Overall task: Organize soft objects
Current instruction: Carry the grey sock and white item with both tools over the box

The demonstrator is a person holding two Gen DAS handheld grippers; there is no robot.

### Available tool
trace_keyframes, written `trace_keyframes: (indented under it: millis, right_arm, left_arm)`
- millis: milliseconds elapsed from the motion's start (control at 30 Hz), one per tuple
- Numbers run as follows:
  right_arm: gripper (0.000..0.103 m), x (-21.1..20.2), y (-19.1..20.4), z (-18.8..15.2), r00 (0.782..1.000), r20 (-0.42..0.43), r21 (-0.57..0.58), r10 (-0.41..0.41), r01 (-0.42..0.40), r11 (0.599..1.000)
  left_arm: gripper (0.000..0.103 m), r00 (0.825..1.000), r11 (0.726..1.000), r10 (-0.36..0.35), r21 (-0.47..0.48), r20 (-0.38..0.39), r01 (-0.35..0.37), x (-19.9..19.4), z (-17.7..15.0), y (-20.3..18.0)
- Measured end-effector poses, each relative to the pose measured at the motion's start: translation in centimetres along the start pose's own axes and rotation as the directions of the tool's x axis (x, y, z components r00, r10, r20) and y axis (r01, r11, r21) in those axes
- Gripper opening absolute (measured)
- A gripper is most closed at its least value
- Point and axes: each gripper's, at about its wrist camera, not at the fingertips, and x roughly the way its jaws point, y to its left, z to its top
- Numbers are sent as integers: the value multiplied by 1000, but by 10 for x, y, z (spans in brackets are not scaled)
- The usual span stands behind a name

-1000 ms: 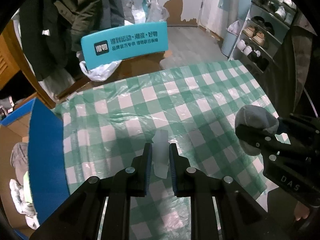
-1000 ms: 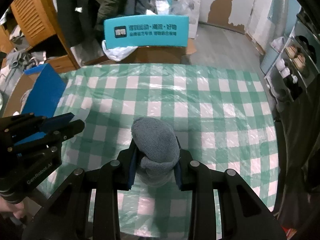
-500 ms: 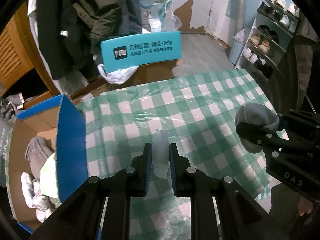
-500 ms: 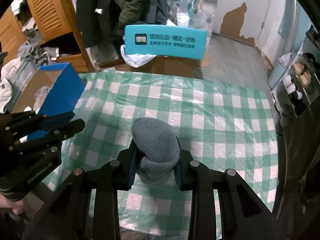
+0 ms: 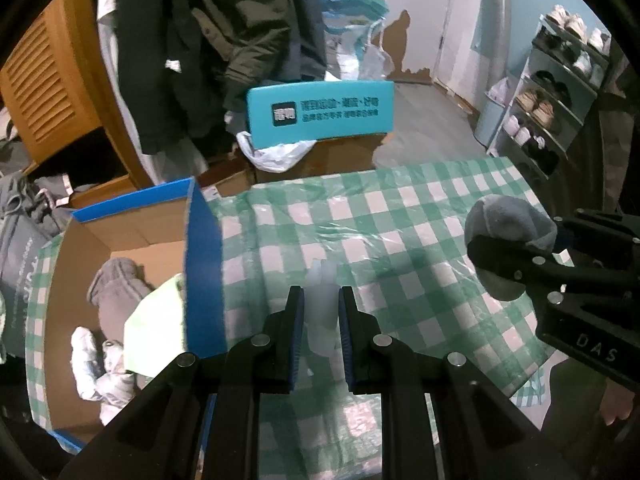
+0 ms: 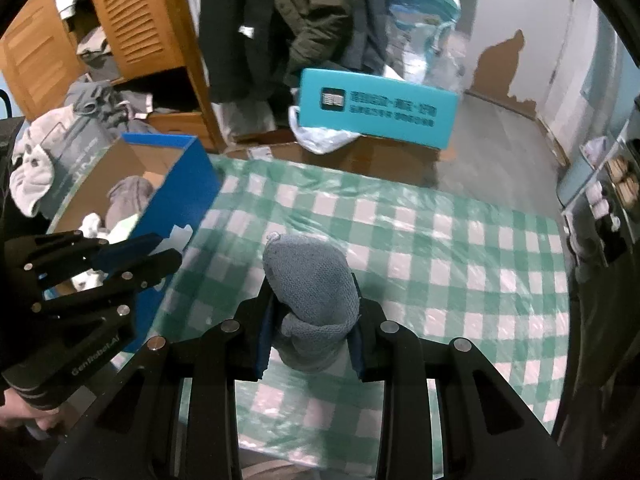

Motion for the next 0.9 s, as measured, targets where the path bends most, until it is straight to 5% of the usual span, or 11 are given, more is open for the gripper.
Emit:
trace_keyframes:
  millis: [900]
  right_arm:
    - [29, 16, 116, 53, 992, 5, -155, 124, -122, 980]
  left_arm:
    - [17, 996, 981, 88, -174, 28, -82, -32, -22, 113]
